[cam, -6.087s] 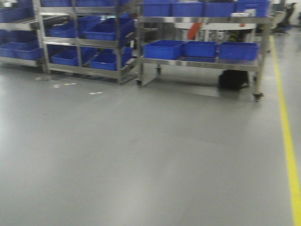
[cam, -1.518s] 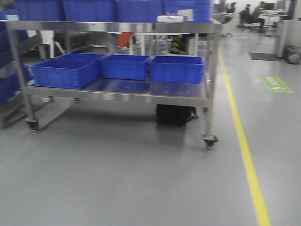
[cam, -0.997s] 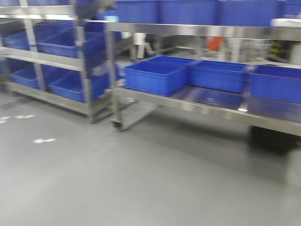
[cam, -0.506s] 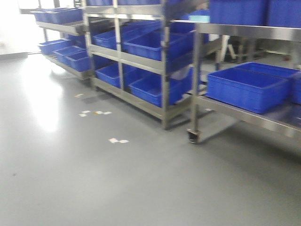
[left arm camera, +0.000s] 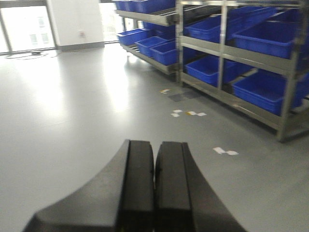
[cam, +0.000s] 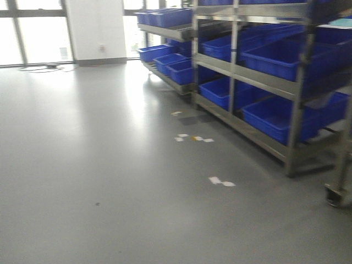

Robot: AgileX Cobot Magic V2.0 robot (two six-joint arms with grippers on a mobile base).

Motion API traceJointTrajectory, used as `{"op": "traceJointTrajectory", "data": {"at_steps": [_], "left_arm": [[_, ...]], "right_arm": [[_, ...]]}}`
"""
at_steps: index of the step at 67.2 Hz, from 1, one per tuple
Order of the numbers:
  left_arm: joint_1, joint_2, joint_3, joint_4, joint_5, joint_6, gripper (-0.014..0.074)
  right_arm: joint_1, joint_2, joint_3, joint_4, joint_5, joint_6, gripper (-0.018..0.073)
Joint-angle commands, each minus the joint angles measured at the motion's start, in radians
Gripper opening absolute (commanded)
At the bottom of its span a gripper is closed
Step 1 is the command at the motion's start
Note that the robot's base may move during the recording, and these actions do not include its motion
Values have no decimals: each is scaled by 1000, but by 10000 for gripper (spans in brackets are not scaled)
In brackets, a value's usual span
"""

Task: Move white bin to right shelf second layer
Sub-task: 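Drive toward the windows between the blue crate racks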

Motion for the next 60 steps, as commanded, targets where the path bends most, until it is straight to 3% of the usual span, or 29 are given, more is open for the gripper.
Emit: {"op": "traceJointTrajectory", "data": {"at_steps": [1, 60], "left_arm": [[-4, -15, 37, 0, -87, -3, 85], [-4, -15, 37, 0, -87, -3, 85]], "right_arm": [[-4, 10, -29, 10, -102, 0, 57], [-4, 10, -29, 10, -102, 0, 57]]}}
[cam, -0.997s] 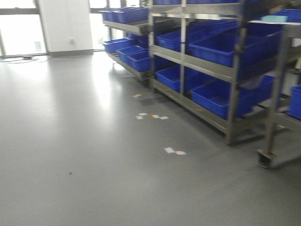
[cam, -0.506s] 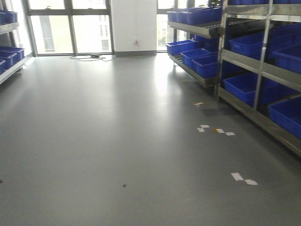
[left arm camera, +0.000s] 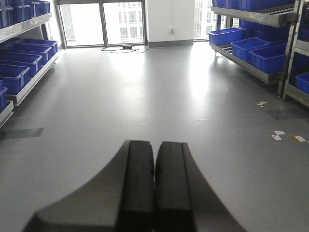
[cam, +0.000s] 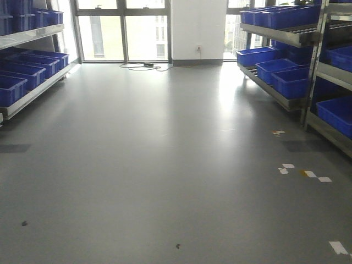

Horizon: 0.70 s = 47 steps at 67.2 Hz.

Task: Move white bin to right shelf second layer
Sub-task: 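Drive toward the windows between the blue crate racks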

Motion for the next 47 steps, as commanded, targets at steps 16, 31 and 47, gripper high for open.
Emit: {"op": "traceJointTrajectory", "data": {"at_steps": [16, 31, 47], "left_arm": [[-4, -15, 37, 0, -87, -3, 85], [-4, -15, 37, 0, -87, -3, 85], [-4, -15, 37, 0, -87, -3, 85]], "right_arm": [[-4, 10, -29, 10, -102, 0, 57], [-4, 10, -29, 10, -103, 0, 57], [-4, 10, -29, 10, -103, 0, 57]]}}
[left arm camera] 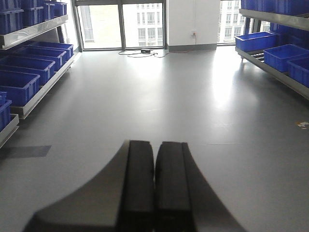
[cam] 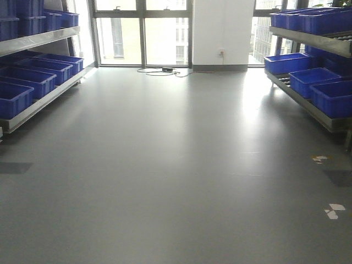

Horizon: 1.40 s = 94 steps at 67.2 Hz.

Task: Move white bin to right shelf second layer
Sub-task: 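Drive toward the windows between the blue crate racks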

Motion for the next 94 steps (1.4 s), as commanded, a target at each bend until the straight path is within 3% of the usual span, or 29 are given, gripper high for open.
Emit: {"op": "traceJointTrajectory", "data": {"at_steps": [1, 94], "left_arm": [[-4, -15, 37, 0, -87, -3, 85], [-4, -15, 37, 0, -87, -3, 85]], "right_arm": [[-4, 10, -29, 9, -103, 0, 57], [-4, 10, -29, 9, -102, 0, 57]]}}
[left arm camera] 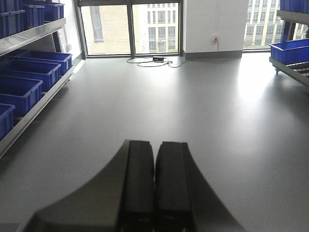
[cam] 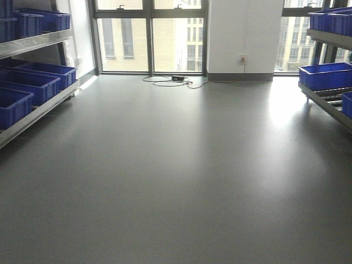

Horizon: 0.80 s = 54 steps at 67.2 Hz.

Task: Move white bin to right shelf second layer
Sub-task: 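Drive toward the windows between the blue crate racks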

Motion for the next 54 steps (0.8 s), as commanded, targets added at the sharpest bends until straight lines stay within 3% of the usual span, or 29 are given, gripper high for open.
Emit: {"op": "traceJointTrajectory", "data": {"at_steps": [1, 54], "left_arm": [[-4, -15, 37, 0, -87, -3, 85], [-4, -15, 37, 0, -87, -3, 85]], "right_arm": [[-4, 10, -29, 8, -102, 0, 57], [-4, 10, -29, 8, -102, 0, 57]]}}
